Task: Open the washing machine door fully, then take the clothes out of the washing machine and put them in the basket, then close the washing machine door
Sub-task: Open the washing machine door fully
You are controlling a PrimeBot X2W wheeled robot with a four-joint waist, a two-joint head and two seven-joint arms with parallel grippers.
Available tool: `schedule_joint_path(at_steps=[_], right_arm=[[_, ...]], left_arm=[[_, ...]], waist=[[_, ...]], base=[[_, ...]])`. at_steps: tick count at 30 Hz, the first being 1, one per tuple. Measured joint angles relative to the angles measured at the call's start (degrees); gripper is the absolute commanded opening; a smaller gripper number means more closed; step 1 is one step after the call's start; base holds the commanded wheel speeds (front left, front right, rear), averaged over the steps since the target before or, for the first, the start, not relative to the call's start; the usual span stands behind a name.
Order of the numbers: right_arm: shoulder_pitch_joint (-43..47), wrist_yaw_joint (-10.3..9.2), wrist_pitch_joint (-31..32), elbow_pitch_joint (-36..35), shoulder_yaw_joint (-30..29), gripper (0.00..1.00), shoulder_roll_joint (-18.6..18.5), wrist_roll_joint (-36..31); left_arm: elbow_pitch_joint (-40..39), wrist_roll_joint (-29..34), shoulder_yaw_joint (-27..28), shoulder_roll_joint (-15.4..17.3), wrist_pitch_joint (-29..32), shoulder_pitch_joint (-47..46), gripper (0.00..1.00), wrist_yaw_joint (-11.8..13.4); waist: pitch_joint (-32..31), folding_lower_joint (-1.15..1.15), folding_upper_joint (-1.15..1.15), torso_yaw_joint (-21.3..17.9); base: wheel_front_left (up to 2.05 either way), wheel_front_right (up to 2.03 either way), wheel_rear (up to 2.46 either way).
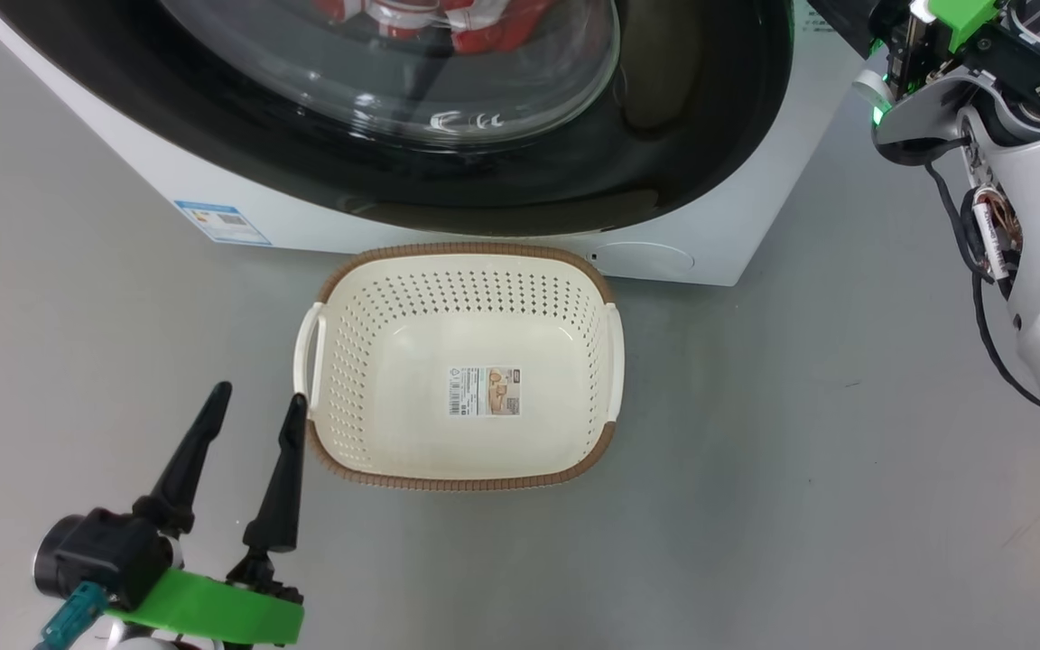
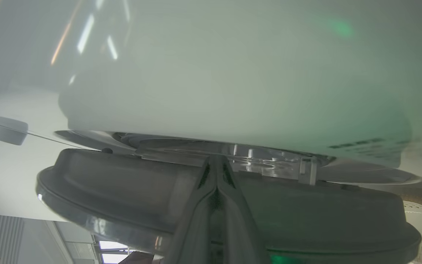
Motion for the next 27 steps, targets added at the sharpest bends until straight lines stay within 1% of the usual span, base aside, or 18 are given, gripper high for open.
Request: schedule_joint_path(at_steps=[8, 19, 27], right_arm=[[0.2, 0.0, 3.3, -0.3, 1.6, 0.0, -0.1, -0.8], [9.2, 0.0, 7.9, -7.5, 3.6, 0.0, 0.3, -0.9], [17.2, 0.0, 11.1, -15.1, 5.7, 0.0, 0.5, -1.0]], left_arm=[[0.2, 0.0, -0.3, -0.5, 0.0, -0.7, 1.0, 0.0], [0.8, 0.2, -0.7, -0.9, 0.0, -0.3, 1.0, 0.0], [1.4, 0.7, -0.9, -1.2, 0.0, 2.5, 1.0, 0.0]], waist=[[-0.6, 0.0, 0.0, 0.1], [-4.1, 0.0, 0.0, -0.1], [-7.5, 0.0, 0.0, -0.3]], base=[[0.0, 0.0, 0.0], [0.0, 0.0, 0.0], [0.0, 0.0, 0.0]])
